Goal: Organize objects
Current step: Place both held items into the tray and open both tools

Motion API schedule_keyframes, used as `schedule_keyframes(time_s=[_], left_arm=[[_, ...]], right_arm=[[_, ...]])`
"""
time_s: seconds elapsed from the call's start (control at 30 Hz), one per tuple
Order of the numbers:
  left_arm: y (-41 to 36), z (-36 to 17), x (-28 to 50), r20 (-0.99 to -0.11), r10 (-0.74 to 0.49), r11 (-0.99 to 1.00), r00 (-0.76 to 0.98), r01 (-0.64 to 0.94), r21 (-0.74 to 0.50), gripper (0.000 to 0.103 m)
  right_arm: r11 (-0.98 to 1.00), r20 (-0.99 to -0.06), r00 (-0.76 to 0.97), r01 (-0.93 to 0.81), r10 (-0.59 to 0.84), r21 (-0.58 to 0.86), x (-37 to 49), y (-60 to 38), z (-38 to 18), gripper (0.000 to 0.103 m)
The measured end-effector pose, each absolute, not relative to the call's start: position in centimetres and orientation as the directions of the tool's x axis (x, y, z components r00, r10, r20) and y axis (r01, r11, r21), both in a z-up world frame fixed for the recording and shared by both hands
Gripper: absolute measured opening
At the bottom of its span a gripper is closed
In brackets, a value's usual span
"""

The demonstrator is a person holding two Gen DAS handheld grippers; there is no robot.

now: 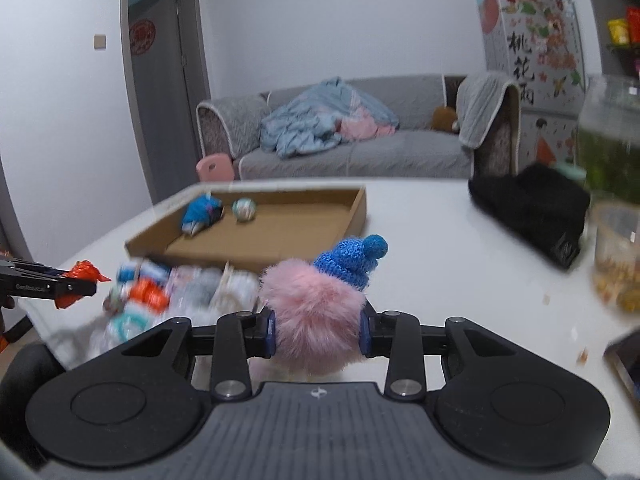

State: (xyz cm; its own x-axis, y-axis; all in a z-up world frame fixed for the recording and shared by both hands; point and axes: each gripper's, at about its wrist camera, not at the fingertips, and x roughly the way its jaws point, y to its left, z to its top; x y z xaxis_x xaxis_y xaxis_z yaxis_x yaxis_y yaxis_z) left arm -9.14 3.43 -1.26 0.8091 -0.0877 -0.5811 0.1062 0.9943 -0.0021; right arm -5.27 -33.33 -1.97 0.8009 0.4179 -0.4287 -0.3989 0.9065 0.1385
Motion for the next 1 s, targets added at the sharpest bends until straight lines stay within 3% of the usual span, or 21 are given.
schedule_keyframes(time_s=[0.33, 0.6, 1.0], left_arm=[[3.9, 3.7, -2.0, -0.537, -0.071, 0.994, 0.84, 0.104, 0.031, 0.038], [2.4, 3.7, 4.1, -0.565, -0.107, 0.987, 0.818, 0.156, 0.039, 0.038], [1.5, 0.4, 10.2, -0.647, -0.132, 0.98, 0.751, 0.199, 0.03, 0.038]], right_arm=[[0.886, -0.343, 0.818, -0.439, 0.463, 0.148, 1.1, -30.8, 2.5, 0.033], [0.819, -0.357, 0.74, -0.547, 0.57, 0.174, 6.3, -24.9, 3.4, 0.033], [0.759, -0.525, 0.593, -0.629, 0.61, 0.171, 11.7, -15.8, 0.8, 0.034]])
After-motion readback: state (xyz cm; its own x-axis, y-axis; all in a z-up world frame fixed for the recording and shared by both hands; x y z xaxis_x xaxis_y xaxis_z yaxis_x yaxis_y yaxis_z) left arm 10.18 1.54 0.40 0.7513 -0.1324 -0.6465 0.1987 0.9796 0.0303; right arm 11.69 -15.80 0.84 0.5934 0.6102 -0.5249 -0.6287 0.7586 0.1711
